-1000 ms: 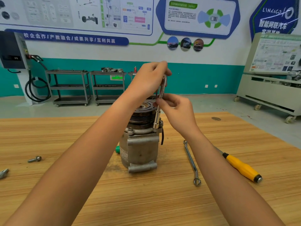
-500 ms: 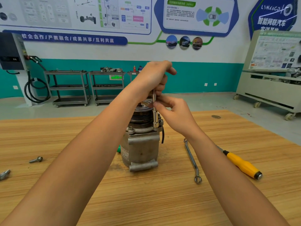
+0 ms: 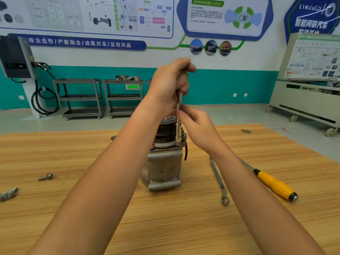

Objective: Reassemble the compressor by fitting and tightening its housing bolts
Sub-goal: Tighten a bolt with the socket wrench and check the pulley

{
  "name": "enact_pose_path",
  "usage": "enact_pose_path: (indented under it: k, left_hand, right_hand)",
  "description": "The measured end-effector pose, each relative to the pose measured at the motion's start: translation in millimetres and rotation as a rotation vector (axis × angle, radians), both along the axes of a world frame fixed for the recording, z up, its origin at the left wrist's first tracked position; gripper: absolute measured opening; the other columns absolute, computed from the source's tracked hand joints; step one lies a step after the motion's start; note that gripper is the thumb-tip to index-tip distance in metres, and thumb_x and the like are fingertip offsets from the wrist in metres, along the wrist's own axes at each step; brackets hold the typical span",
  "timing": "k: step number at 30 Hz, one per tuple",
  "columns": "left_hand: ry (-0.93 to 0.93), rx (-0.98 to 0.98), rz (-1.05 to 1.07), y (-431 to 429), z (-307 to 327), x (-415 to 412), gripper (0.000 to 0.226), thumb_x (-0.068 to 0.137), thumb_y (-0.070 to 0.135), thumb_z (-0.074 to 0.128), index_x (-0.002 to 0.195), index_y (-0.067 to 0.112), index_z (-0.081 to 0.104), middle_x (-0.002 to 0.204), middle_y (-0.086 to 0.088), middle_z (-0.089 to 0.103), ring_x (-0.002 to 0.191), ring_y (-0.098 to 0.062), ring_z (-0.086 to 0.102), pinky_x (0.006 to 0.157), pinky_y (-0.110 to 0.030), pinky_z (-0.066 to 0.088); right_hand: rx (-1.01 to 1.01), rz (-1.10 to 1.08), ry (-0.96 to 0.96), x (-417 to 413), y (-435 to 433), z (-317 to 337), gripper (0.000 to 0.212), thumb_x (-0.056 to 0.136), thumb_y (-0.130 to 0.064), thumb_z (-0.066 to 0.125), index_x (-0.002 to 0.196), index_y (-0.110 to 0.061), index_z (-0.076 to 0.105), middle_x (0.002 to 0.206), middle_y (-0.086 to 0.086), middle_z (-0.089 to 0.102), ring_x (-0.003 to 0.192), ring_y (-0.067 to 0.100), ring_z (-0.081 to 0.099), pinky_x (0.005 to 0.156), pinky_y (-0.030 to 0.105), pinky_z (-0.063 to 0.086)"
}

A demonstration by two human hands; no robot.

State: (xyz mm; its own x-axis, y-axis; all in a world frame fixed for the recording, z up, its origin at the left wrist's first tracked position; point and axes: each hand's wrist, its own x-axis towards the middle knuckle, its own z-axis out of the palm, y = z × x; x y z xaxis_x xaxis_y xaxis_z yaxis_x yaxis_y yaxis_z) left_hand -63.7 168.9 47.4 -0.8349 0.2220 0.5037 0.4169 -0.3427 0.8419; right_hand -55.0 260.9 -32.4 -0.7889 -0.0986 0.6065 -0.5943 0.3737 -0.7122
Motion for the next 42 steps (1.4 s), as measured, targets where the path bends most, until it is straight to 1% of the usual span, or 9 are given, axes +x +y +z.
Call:
enact_pose_path:
  k: [4,8,13,20,26,29,33,37,42]
  left_hand:
    - [-0.186,0.144,-0.201,-11.7,-2.1,-9.4,0.022,0.097,0.019,0.044,0.079,0.013,0.056,0.038,0.010,0.035,0.039,-0.005,0.039,0.056,-0.022,0.037]
    - [-0.156,0.096,0.113,-5.5,-10.6,-9.2,0.007,0.094,0.014,0.052,0.088,0.013,0.055,0.065,0.002,0.053,0.054,-0.005,0.055,0.054,-0.020,0.050]
    - [-0.033,-0.145,0.330,9.6,-10.9,-8.6,0.012,0.095,0.019,0.049,0.084,0.020,0.046,0.060,0.003,0.042,0.040,-0.005,0.035,0.042,-0.019,0.032]
    - [-0.035,-0.537,-0.167,2.1,5.8,-14.5,0.013,0.095,0.022,0.048,0.089,0.015,0.058,0.044,0.010,0.024,0.037,-0.007,0.017,0.037,-0.020,0.015]
    - [0.299,-0.533,0.520,16.6,-10.6,-10.0,0.018,0.090,0.024,0.056,0.097,0.010,0.065,0.077,0.003,0.061,0.067,-0.007,0.052,0.064,-0.024,0.042]
    - [0.375,-0.464,0.636,27.9,-20.1,-5.2,0.012,0.089,0.026,0.057,0.082,0.016,0.056,0.087,0.005,0.059,0.075,-0.008,0.048,0.065,-0.023,0.034]
    - [0.256,-0.295,0.469,25.3,-11.0,-13.8,0.037,0.093,0.024,0.052,0.060,0.010,0.042,0.054,0.001,0.033,0.050,-0.013,0.029,0.050,-0.026,0.026]
    - [0.154,-0.318,0.135,9.6,-4.8,-16.3,0.040,0.095,0.026,0.050,0.057,0.015,0.044,0.043,0.007,0.028,0.036,-0.008,0.021,0.038,-0.017,0.020]
    - [0.155,-0.412,-0.018,6.3,-1.1,-14.3,0.043,0.097,0.028,0.046,0.057,0.015,0.048,0.042,0.009,0.029,0.038,-0.008,0.022,0.038,-0.017,0.022]
  right_hand:
    - [-0.077,0.017,-0.008,-2.8,2.3,1.6,0.021,0.095,-0.007,0.050,0.104,-0.021,0.062,0.098,0.002,0.069,0.101,0.015,0.063,0.093,0.028,0.048]
    - [-0.042,-0.163,0.085,-3.8,-2.6,0.3,0.014,0.087,-0.012,0.063,0.100,-0.010,0.069,0.087,-0.006,0.067,0.088,0.004,0.064,0.077,0.009,0.046]
    - [0.016,-0.293,0.192,-1.4,-7.2,2.4,0.013,0.084,-0.012,0.066,0.094,-0.006,0.072,0.080,-0.007,0.064,0.079,0.005,0.060,0.072,0.009,0.043]
    - [0.014,-0.027,-0.051,-2.7,2.6,-4.1,0.019,0.096,-0.016,0.050,0.102,-0.015,0.068,0.099,-0.007,0.068,0.101,0.001,0.059,0.088,0.016,0.043]
    - [0.025,-0.196,0.140,-3.5,-6.6,-12.1,0.025,0.092,-0.012,0.056,0.071,-0.027,0.058,0.071,-0.023,0.059,0.070,-0.017,0.054,0.111,0.038,0.022]
    - [-0.043,-0.251,0.164,-2.5,-10.4,-16.2,0.041,0.086,-0.004,0.056,0.056,-0.031,0.045,0.056,-0.029,0.049,0.067,-0.019,0.052,0.107,0.045,0.025]
    - [0.017,-0.213,0.189,-4.9,-4.6,-15.8,0.014,0.089,-0.012,0.060,0.080,-0.016,0.069,0.074,-0.018,0.058,0.074,-0.006,0.053,0.098,0.029,0.028]
    - [0.024,-0.124,0.142,-4.7,1.3,-6.9,0.023,0.092,-0.017,0.059,0.111,-0.011,0.069,0.101,-0.012,0.064,0.100,0.002,0.053,0.087,0.010,0.038]
    - [0.026,-0.093,0.032,-6.5,9.1,-1.8,0.025,0.092,-0.019,0.058,0.114,-0.014,0.068,0.121,-0.002,0.064,0.120,0.011,0.051,0.101,0.024,0.037]
